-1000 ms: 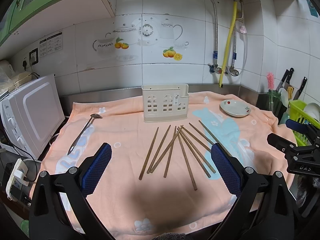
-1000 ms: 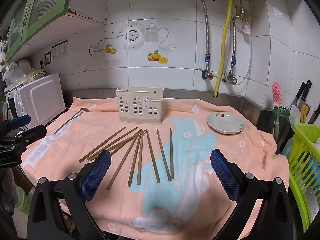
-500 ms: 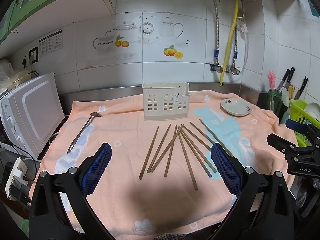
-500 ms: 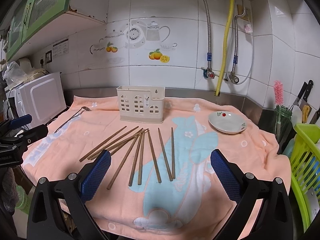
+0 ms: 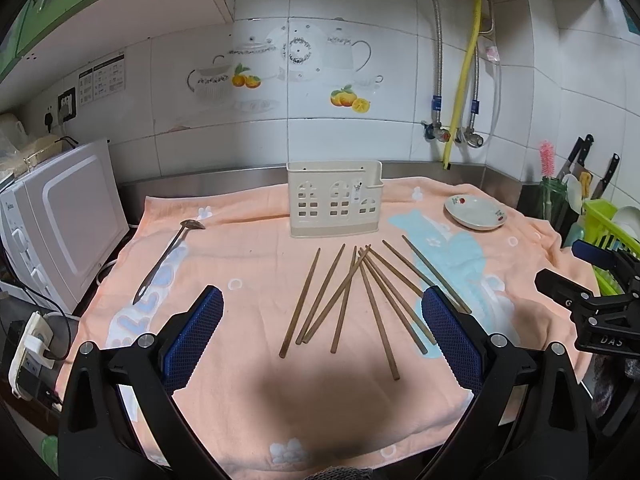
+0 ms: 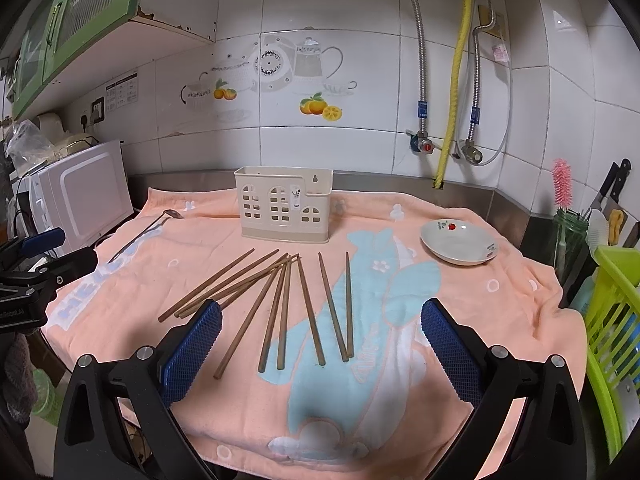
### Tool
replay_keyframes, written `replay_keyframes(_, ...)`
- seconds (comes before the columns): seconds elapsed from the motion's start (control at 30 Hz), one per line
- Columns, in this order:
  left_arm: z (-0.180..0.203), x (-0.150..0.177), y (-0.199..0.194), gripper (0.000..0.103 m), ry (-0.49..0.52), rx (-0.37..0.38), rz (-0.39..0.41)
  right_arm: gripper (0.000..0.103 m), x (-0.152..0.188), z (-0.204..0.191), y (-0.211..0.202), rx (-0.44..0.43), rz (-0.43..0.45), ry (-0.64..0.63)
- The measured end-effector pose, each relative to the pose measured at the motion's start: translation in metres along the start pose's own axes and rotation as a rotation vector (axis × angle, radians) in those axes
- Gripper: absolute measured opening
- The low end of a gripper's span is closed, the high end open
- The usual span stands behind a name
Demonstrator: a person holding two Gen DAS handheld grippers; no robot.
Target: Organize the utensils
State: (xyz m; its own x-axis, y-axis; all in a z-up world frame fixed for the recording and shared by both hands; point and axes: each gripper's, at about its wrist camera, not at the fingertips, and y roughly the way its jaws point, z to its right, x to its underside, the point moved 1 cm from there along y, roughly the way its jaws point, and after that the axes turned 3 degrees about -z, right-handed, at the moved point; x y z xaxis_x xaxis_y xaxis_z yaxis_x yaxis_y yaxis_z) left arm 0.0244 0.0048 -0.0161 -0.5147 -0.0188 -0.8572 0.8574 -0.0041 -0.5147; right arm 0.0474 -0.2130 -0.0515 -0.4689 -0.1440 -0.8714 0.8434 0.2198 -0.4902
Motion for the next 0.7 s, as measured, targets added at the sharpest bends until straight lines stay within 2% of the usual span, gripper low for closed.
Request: replay_keyframes(0.7, -0.009, 0.003, 0.040, 0.098, -0.021, -0.006, -0.076, 0.097, 0.009, 0.012, 0.042, -0.006, -0.074, 0.013)
